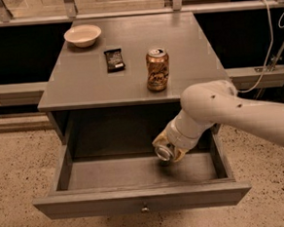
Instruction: Pick 7up can from top drawer and place on counter
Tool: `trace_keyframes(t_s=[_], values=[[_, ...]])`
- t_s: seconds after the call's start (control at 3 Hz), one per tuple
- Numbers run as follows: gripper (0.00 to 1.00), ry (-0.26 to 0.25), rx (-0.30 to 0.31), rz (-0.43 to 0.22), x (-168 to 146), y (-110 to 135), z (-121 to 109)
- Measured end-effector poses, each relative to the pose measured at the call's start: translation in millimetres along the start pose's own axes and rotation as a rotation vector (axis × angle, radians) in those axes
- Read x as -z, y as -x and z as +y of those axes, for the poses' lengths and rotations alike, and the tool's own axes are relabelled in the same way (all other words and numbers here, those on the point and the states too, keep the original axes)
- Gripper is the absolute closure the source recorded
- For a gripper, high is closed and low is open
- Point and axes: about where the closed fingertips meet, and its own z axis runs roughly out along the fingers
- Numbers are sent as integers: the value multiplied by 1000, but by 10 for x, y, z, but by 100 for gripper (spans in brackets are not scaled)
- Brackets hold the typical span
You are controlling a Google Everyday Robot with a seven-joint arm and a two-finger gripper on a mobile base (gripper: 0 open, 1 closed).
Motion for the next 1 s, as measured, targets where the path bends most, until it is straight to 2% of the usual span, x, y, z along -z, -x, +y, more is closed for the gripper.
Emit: trace_keyframes(t_s=[0.33,0.67,1.0], values=[[100,-191,-5,-49,621,80,-31],[100,-337,-10,-77,1269,47,190],[100,-437,41,-30,1934,-124,423]])
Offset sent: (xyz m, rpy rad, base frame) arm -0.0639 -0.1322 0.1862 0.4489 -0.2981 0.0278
